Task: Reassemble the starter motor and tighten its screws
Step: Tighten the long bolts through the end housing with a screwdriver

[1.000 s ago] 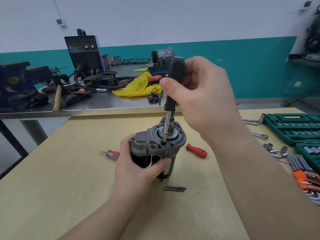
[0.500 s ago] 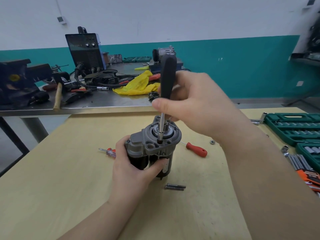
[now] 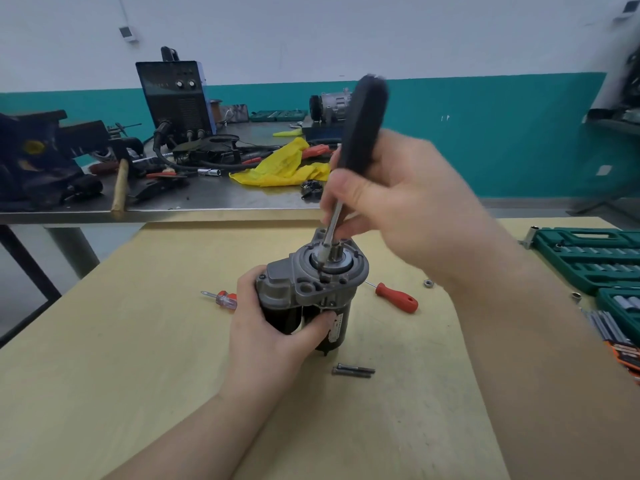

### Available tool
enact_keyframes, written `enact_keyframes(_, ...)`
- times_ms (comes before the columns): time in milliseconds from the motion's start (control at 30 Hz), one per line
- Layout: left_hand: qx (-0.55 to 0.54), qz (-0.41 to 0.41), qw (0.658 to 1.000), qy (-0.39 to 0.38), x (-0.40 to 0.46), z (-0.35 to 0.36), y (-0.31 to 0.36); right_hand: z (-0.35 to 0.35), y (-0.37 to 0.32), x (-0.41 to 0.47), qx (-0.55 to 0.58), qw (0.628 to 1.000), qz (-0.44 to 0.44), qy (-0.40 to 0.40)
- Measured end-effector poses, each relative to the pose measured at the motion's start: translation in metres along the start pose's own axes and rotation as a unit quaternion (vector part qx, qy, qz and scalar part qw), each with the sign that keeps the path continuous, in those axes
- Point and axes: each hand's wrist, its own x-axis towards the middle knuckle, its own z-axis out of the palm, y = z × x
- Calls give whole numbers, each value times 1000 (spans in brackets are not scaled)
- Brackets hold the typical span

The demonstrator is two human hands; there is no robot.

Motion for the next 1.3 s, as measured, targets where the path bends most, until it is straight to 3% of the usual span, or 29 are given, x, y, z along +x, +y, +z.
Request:
enact_keyframes(233,-21,-9,1000,-19,4,-3,-4,-17,-9,0,150,981,-3,126)
enact_keyframes(333,-18,1,1000,-22,7,-4,-7,-23,10,8,54,983,26,172)
enact_keyframes(400,-21,9,999,-27,9,-3,-8,-20,29,12,-15,984,70,161)
enact_keyframes(500,-28,17,999,-44,15,-4,-10,-13,49,10,-3,990,131,42)
enact_keyframes(600,-28,15,997,-70,21,-5,-14,-9,58,8,-20,990,119,-74)
enact_keyframes(700,-28,11,995,-91,27,-9,-15,-4,61,11,-76,986,94,-118)
enact_keyframes(867,-25,17,993,-112,28,-11,-16,1,66,8,-60,992,50,-98)
enact_keyframes(1100,53,66,994,-73,5,3,-1,15,67,6,-91,995,27,-23)
enact_keyframes(1300,36,5,999,-39,4,9,1,45,56,2,-129,989,47,61)
